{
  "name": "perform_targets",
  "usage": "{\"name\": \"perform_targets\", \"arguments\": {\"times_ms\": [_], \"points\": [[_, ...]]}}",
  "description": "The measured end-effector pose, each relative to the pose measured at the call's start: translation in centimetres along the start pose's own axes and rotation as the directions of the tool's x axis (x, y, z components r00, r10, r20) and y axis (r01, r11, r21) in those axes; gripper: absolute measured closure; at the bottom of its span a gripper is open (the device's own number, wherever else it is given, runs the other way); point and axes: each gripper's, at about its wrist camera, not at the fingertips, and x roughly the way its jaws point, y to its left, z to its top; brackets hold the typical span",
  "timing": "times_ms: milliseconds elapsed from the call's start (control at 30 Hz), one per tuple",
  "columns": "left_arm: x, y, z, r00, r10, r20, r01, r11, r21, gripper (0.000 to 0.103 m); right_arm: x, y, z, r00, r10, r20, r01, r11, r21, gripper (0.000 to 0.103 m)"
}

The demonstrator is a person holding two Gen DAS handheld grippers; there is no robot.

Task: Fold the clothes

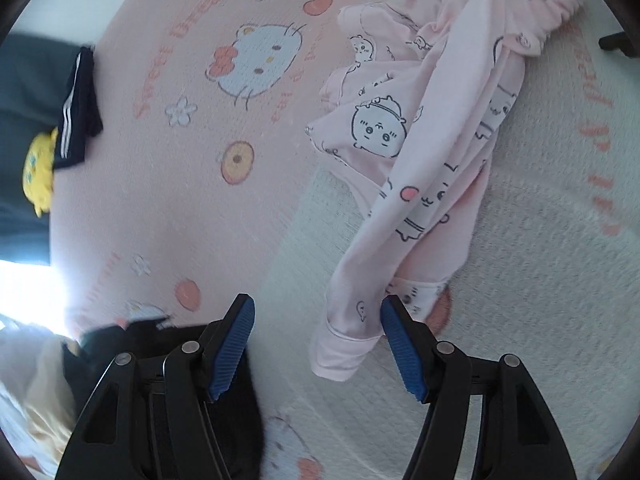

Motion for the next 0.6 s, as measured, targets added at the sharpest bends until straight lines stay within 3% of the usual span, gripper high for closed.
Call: {"name": "perform_targets", "arguments": {"times_ms": [67, 167, 233, 267, 300, 333, 400, 500, 600], "points": [[0.1, 0.1, 0.0, 1.0, 0.024, 0.002, -0.024, 1.0, -0.004, 0.039, 0.0, 0.6, 0.4, 0.999, -0.048, 0.009, 0.048, 0.998, -0.048, 0.036], [0.1, 0.6, 0.1, 1.0, 0.016, -0.005, -0.016, 0.998, -0.068, 0.04, 0.5, 0.5, 0.4, 0.998, -0.057, 0.0, 0.057, 0.997, -0.053, 0.037], [0.0, 1.0, 0.3, 1.0, -0.012, -0.007, 0.012, 0.993, -0.119, 0.044, 0.4, 0.5, 0.3, 0.999, -0.053, 0.005, 0.053, 0.997, -0.058, 0.05], [0.1, 1.1, 0.5, 1.0, -0.026, -0.008, 0.025, 0.989, -0.144, 0.06, 0.4, 0.9, 0.3, 0.998, -0.063, 0.001, 0.063, 0.995, -0.071, 0.064], [0.2, 1.2, 0.7, 0.999, -0.041, -0.012, 0.038, 0.986, -0.164, 0.068, 0.6, 1.3, 0.1, 0.997, -0.076, -0.005, 0.076, 0.993, -0.087, 0.073], [0.3, 1.2, 0.8, 0.998, -0.053, -0.022, 0.049, 0.983, -0.176, 0.076, 0.7, 1.7, 0.0, 0.996, -0.09, -0.01, 0.088, 0.991, -0.103, 0.076], [0.1, 0.9, 0.9, 0.998, -0.048, -0.032, 0.04, 0.979, -0.198, 0.081, 0.9, 2.6, -0.2, 0.993, -0.117, -0.02, 0.113, 0.984, -0.135, 0.091], [-0.3, 1.1, 1.1, 0.998, -0.033, -0.047, 0.02, 0.967, -0.253, 0.086, 0.3, 2.2, -0.1, 0.984, -0.177, 0.006, 0.176, 0.978, -0.115, 0.099], [-0.9, 2.2, 0.7, 0.997, -0.011, -0.072, -0.014, 0.942, -0.336, 0.089, -0.5, -0.6, -0.1, 0.982, -0.19, 0.015, 0.19, 0.982, 0.013, 0.1]]}}
